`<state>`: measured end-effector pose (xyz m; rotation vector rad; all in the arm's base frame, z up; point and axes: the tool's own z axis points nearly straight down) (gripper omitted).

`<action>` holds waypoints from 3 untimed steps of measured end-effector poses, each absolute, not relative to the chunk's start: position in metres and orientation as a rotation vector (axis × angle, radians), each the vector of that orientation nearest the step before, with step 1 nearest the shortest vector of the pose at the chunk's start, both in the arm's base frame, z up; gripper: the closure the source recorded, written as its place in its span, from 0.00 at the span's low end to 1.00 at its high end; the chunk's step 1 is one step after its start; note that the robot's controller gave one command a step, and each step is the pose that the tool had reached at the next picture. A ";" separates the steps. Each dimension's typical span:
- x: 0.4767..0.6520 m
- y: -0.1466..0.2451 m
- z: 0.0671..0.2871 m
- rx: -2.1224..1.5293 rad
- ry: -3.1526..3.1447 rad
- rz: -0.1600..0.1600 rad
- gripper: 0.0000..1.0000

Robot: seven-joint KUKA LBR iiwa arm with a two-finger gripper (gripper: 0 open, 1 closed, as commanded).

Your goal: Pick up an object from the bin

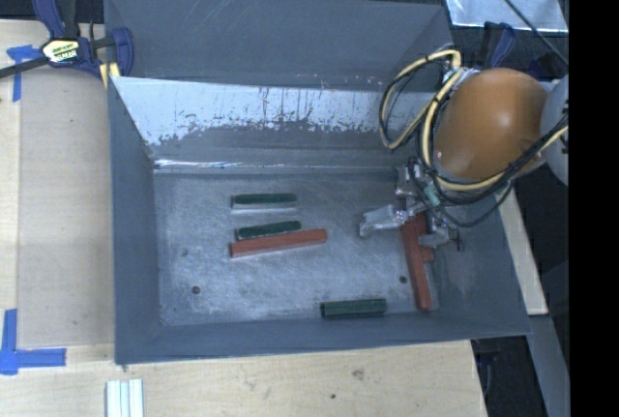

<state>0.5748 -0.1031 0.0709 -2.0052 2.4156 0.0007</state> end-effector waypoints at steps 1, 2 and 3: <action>0.585 -0.105 0.075 -2.281 2.129 0.003 0.00; 0.610 -0.135 0.071 -2.478 1.905 0.022 0.00; 0.610 -0.138 0.073 -2.479 1.912 0.019 1.00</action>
Offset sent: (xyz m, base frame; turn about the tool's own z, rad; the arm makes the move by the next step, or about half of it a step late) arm 0.0260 -0.0425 -0.0009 -0.5286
